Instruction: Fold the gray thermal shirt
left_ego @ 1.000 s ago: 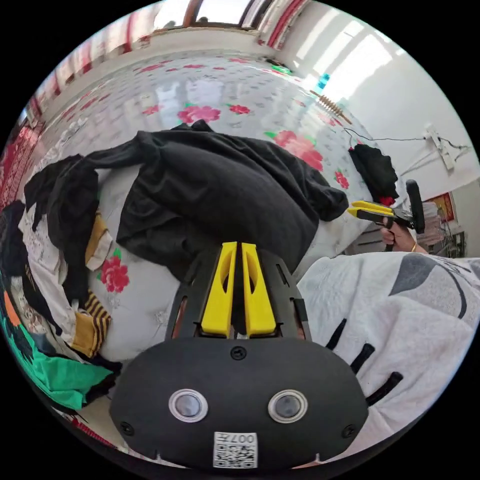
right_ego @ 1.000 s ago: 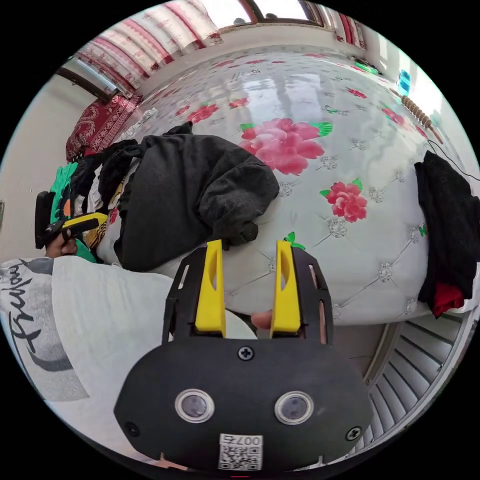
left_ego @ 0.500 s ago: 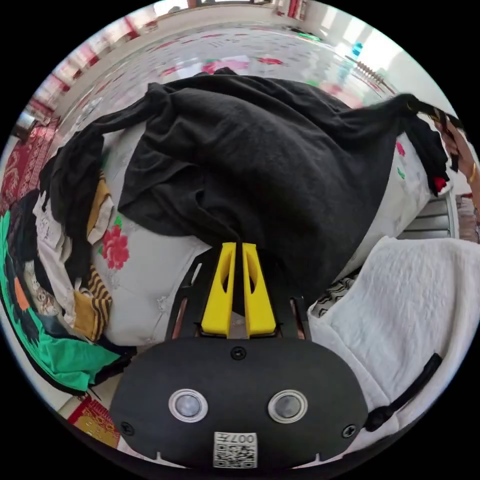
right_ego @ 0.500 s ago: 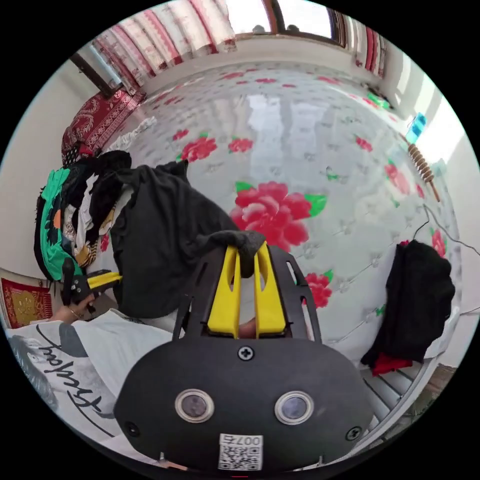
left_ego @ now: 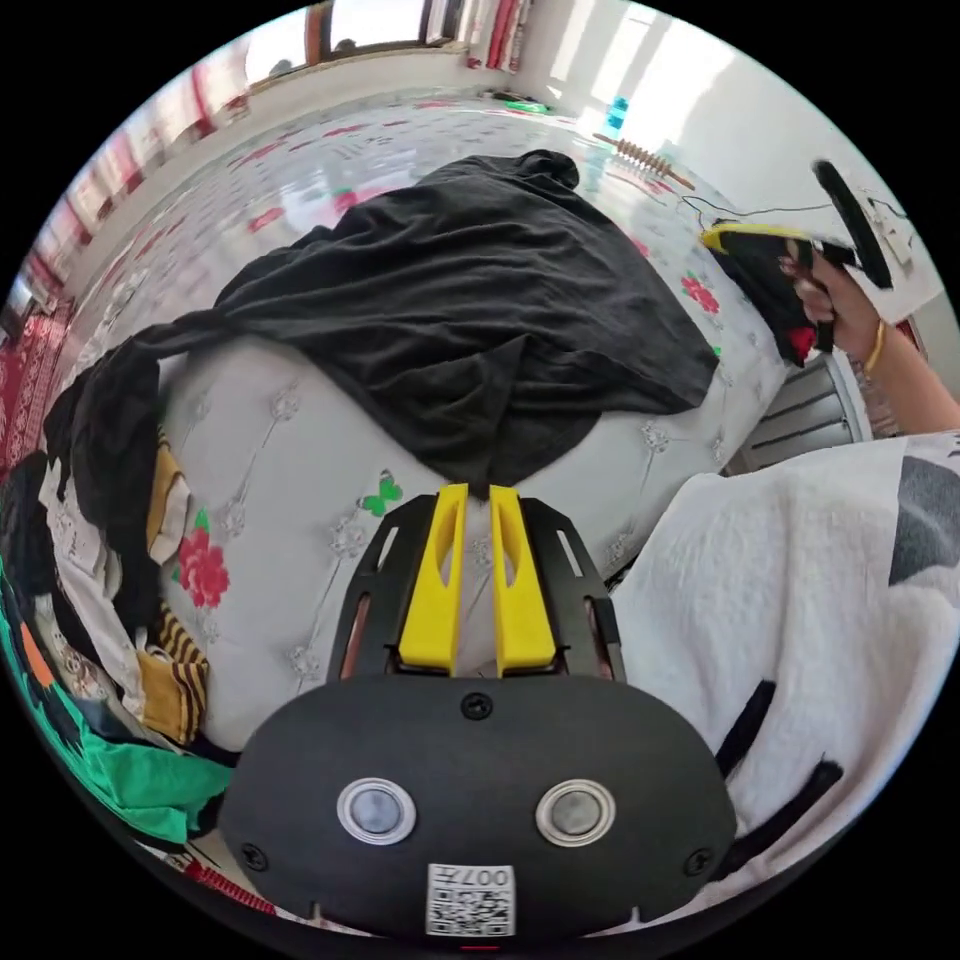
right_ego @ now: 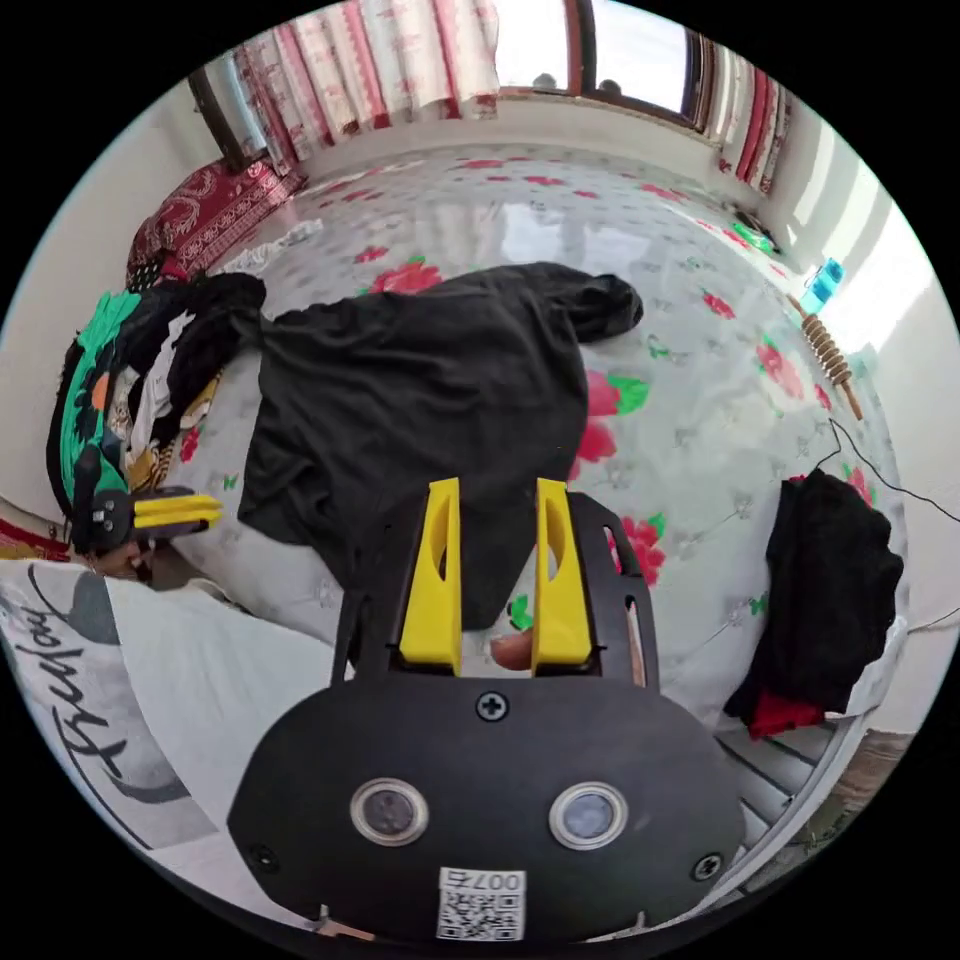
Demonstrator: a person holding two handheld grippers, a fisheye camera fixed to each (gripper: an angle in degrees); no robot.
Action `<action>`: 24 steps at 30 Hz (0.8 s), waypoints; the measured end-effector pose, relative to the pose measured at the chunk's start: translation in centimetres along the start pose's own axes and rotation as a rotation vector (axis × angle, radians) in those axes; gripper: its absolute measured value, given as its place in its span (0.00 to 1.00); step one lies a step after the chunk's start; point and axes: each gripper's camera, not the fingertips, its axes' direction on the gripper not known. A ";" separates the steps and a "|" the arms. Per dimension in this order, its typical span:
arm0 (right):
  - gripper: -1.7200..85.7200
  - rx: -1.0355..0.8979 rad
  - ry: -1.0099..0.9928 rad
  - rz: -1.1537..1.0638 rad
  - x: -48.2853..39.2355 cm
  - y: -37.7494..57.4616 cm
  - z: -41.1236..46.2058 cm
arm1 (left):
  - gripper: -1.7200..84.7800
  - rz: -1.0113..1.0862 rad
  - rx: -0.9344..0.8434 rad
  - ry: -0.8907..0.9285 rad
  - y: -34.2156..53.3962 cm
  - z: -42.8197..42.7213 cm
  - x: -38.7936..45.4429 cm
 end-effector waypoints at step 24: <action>0.05 0.119 -0.157 -0.095 0.8 -4.6 -2.5 | 0.02 -0.195 0.030 0.002 -3.5 -2.6 -2.6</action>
